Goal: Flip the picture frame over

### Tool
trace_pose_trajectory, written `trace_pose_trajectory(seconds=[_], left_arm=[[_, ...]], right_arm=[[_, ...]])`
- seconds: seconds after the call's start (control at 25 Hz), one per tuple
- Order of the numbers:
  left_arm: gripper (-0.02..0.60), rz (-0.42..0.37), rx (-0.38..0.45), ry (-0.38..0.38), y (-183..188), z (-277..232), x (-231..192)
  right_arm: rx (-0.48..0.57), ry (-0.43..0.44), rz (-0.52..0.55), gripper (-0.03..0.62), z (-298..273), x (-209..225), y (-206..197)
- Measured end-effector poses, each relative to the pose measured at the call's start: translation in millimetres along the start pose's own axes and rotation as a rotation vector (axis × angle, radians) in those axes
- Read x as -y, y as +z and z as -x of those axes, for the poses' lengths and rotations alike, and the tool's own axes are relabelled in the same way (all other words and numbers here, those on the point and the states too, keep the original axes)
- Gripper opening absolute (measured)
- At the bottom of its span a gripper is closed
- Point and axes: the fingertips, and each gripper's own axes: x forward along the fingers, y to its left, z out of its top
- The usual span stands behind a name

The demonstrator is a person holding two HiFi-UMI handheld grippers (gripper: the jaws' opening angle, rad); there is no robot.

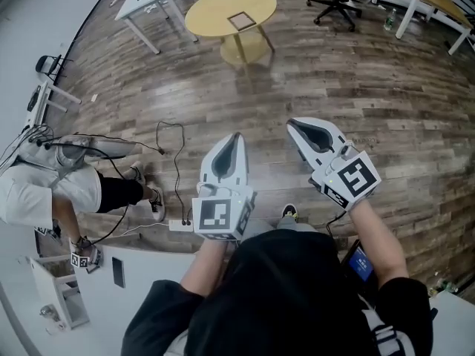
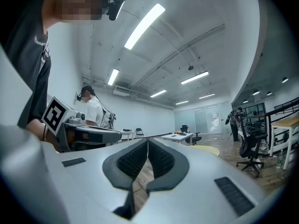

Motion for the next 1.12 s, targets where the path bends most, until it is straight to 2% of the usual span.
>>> trace_pose_trajectory(seconds=[0.28, 0.56, 0.88, 1.12], left_arm=[[0.023, -0.017, -0.01, 0.02, 2, -29, -9], [0.023, -0.017, -0.034, 0.008, -7, -67, -25], [0.023, -0.006, -0.047, -0.029, -15, -130, -70], [0.023, 0.005, -0.042, -0.033, -11, -171, -118]], right_arm=[[0.017, 0.013, -0.026, 0.02, -18, 29, -3], [-0.003, -0.001, -0.045, 0.02, -44, 59, -16], [-0.043, -0.038, -0.066, 0.02, -101, 103, -35], [-0.052, -0.041, -0.051, 0.02, -160, 127, -34]])
